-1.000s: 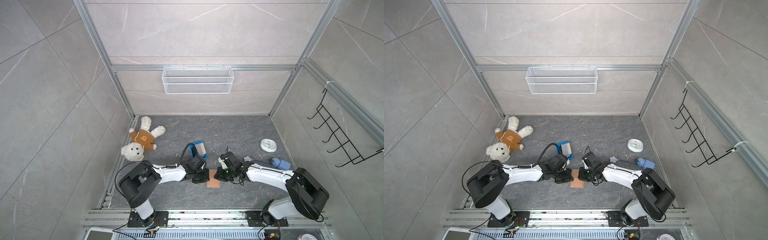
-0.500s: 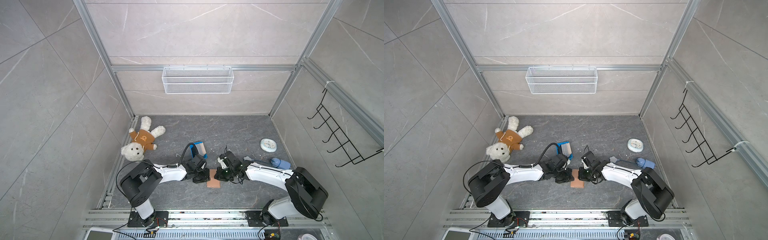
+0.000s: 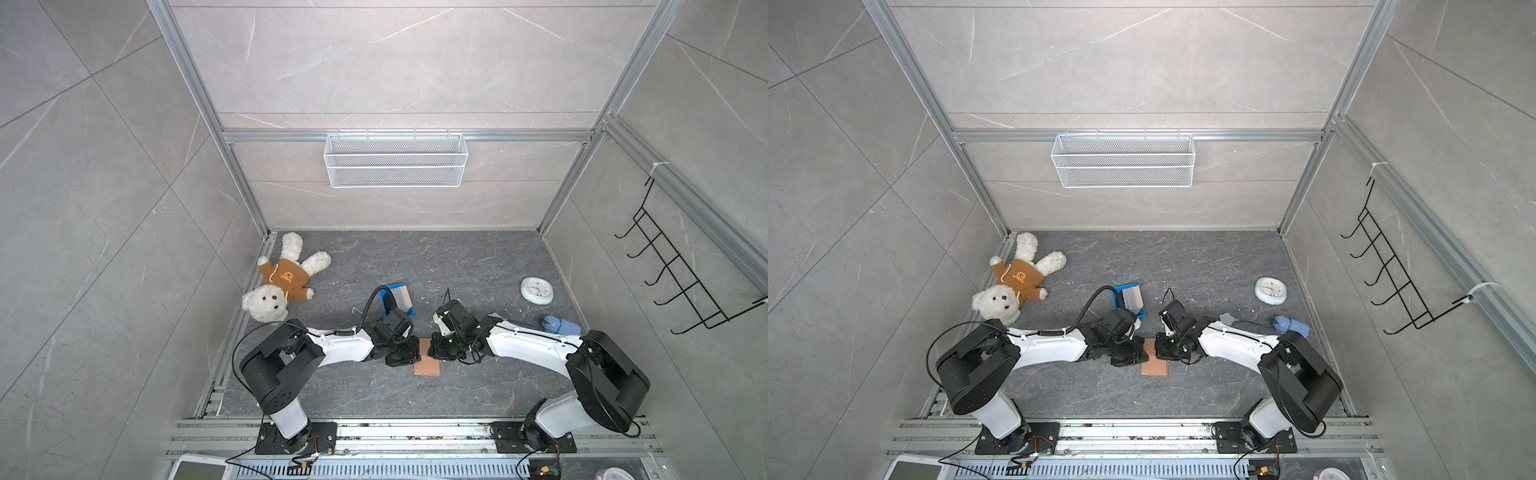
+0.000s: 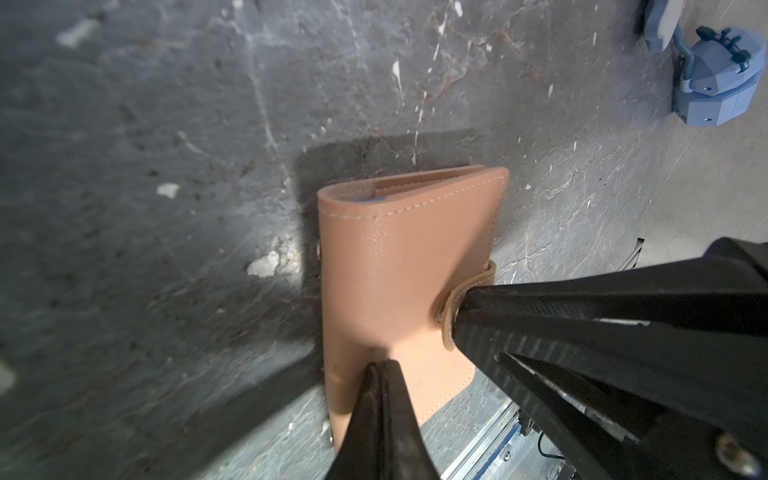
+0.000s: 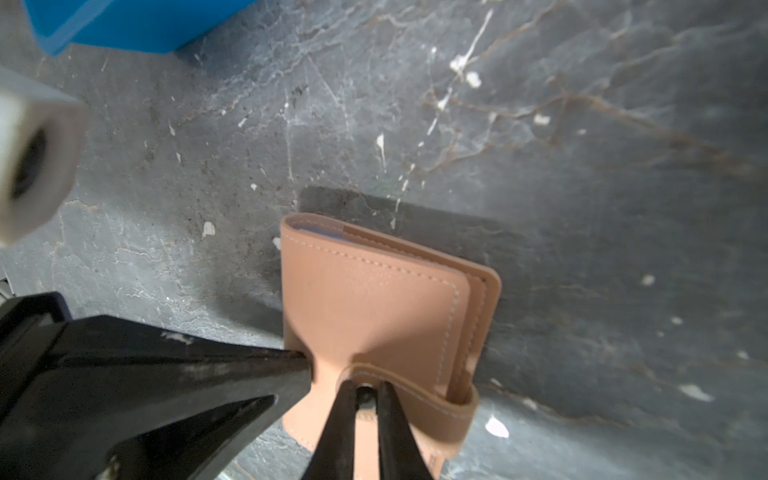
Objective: Put the credit cards into the card holder
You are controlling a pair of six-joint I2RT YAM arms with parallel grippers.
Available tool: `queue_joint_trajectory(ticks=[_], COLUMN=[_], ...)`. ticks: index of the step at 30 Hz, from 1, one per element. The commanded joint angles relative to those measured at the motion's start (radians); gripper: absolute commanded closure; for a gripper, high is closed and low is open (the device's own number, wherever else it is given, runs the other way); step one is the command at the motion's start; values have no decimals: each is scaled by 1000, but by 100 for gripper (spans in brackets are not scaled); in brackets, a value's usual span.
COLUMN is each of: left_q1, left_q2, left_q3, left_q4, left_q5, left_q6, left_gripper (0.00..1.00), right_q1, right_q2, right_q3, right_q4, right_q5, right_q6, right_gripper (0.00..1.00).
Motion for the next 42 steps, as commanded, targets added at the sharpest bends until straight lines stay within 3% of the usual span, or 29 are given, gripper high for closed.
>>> queue_joint_trajectory(ticks=[1,42], left_q1=[-2,-7], left_q2=[22,10], left_q3=[-15,-58], left_q4=[6,53], left_q5=[-6,-1], left_q6=[13,-6], left_gripper=[98,98], right_q1=[14,99], right_q2=[25,117], right_q3=[20,120], right_q4=[-51,-253], right_q5=[33,209], right_q6=[-19,-28], right_gripper=[85,91])
